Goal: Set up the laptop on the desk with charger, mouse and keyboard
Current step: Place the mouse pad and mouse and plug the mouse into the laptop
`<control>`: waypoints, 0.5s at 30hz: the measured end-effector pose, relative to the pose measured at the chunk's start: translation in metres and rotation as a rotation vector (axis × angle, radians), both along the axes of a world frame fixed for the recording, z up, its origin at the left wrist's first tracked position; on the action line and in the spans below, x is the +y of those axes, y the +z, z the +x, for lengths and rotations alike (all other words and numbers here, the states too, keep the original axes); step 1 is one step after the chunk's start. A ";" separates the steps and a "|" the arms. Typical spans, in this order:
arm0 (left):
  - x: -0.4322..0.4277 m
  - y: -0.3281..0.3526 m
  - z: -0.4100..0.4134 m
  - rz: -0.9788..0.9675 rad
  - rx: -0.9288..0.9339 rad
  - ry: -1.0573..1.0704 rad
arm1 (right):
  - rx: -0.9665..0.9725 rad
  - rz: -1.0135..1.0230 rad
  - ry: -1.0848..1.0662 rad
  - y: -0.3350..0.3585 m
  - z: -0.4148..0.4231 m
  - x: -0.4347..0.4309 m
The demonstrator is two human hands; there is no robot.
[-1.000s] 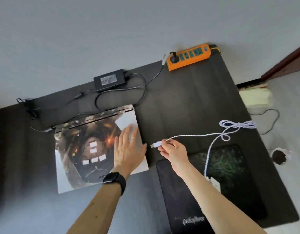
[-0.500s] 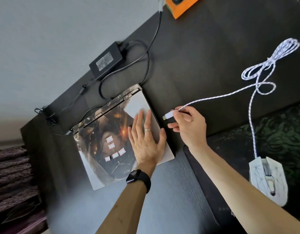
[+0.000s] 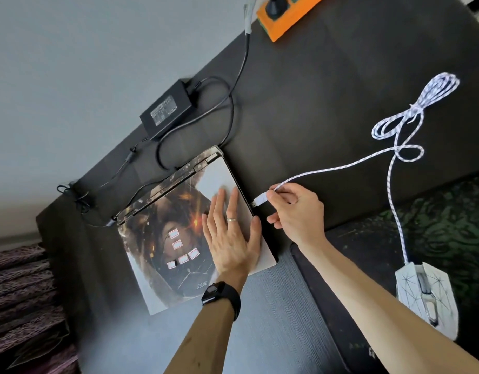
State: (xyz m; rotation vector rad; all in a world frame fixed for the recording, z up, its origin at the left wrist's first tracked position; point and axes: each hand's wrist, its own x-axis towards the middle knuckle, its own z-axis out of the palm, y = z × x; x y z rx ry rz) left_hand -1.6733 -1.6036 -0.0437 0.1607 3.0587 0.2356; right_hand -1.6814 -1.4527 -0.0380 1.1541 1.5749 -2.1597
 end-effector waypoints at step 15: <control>-0.001 0.001 -0.001 -0.059 -0.054 0.004 | 0.001 0.176 0.152 0.001 0.012 0.005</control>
